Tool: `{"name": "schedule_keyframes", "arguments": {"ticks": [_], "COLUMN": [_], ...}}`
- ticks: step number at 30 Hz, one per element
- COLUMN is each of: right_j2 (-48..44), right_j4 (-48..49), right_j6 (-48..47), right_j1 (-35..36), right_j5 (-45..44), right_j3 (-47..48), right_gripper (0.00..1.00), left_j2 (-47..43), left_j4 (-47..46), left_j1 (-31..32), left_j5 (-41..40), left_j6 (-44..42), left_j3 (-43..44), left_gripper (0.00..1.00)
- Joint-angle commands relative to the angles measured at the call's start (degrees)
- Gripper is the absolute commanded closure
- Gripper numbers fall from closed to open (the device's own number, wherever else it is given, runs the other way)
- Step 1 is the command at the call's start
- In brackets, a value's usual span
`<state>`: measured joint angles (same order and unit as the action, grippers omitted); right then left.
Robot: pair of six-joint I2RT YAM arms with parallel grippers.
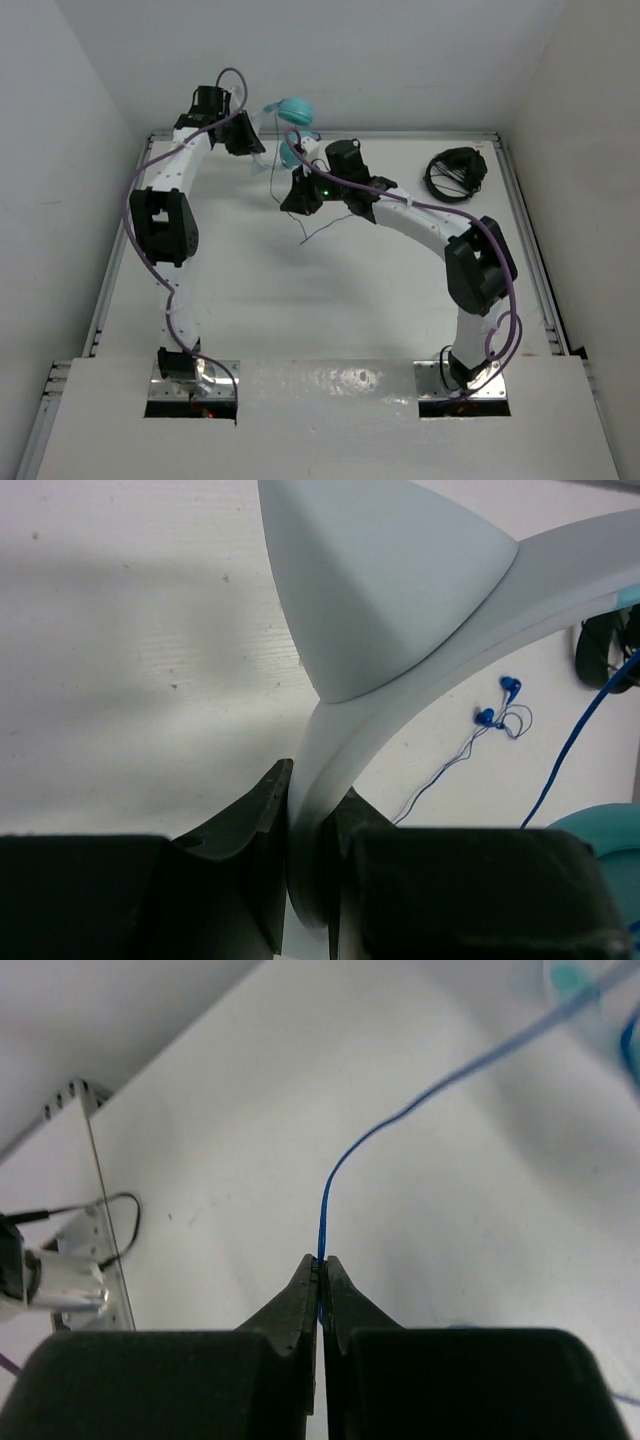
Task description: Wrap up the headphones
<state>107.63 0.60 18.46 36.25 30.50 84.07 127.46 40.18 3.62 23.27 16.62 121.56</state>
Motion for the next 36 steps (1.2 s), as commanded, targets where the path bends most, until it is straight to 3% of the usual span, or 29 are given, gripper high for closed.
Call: {"name": "schedule_keyframes", "arguments": {"ticks": [1,4,5,7,8,10,16,18,21,27,31,36], "right_j2": [-1.20,-1.02,-0.94,-0.94,-0.85,-0.67,-0.58,-0.06,2.40,8.19,11.01,15.14], "right_j4": [1.07,5.09,5.98,8.62,9.58,10.91,17.41,18.21,20.31,27.61,31.21,30.96], "right_j6": [-2.19,-3.25,-4.30,-6.14,-10.07,-18.66,-41.44,-43.94,-43.07,-44.99,-40.53,-34.90], "right_j1": [0.22,0.05,-0.04,-0.30,-0.30,-0.30,-0.21,-0.13,-0.04,0.05,0.05,0.31], "right_j5": [1.14,-0.34,-1.14,-5.42,-6.32,-6.95,-5.37,-2.12,-1.14,-7.28,-11.60,-4.59], "right_j3": [-2.68,-5.93,-6.90,-8.30,-9.96,-12.43,-21.30,-21.93,-20.62,-19.04,-16.84,-11.83], "right_gripper": [1.00,1.00,0.91,0.59,0.29,0.03,0.01,0.01,0.01,0.01,0.01,0.01], "left_j2": [-0.54,-2.91,-4.66,-6.69,-8.44,-10.20,-17.84,-19.26,-20.23,-20.15,-21.37,-22.08], "left_j4": [-2.65,-2.57,-2.22,-1.69,-1.17,0.94,6.22,6.57,8.15,11.58,13.25,13.25], "left_j1": [-3.35,-3.62,-3.62,-3.62,-3.62,-3.62,1.21,3.23,4.11,5.17,6.49,7.54], "left_j5": [6.17,5.74,5.48,4.24,4.24,2.49,-12.26,-16.58,-17.82,-18.61,-19.57,-18.61], "left_j6": [3.59,2.72,2.10,0.00,-2.10,-4.74,-19.59,-23.03,-24.79,-26.99,-27.87,-27.61], "left_j3": [3.77,3.95,3.95,3.86,4.21,7.44,6.78,5.54,5.53,11.23,12.13,12.21], "left_gripper": [1.00,1.00,1.00,1.00,1.00,1.00,1.00,1.00,1.00,1.00,1.00,1.00]}}
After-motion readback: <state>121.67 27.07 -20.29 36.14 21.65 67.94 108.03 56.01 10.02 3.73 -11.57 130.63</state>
